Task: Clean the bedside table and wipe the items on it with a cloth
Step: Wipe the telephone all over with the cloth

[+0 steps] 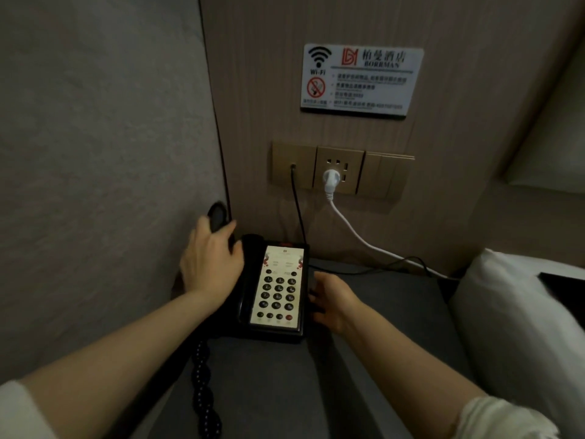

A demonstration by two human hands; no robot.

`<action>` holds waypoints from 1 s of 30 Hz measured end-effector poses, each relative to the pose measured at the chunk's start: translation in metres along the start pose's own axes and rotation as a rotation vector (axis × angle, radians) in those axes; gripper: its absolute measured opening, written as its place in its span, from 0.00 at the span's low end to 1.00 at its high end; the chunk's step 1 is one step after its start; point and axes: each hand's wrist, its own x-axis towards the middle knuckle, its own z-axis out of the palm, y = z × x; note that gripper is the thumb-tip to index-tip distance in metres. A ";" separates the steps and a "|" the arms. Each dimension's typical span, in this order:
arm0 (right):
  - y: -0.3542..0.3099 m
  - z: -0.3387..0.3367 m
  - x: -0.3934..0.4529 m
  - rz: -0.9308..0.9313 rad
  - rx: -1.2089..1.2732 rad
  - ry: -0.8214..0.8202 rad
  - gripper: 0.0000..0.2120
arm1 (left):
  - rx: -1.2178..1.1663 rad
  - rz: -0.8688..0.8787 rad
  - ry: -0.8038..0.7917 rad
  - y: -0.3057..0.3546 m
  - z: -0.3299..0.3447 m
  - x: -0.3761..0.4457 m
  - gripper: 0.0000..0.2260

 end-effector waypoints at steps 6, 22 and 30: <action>-0.029 -0.042 0.004 -0.054 0.154 0.300 0.11 | -0.131 0.281 -0.063 0.062 0.004 -0.019 0.22; -0.089 -0.182 0.047 -0.245 -0.373 0.618 0.16 | 0.371 0.505 -0.569 0.161 0.134 -0.036 0.17; -0.072 -0.193 0.042 -0.422 -1.098 0.713 0.12 | 0.173 0.003 -0.892 0.164 0.149 0.006 0.25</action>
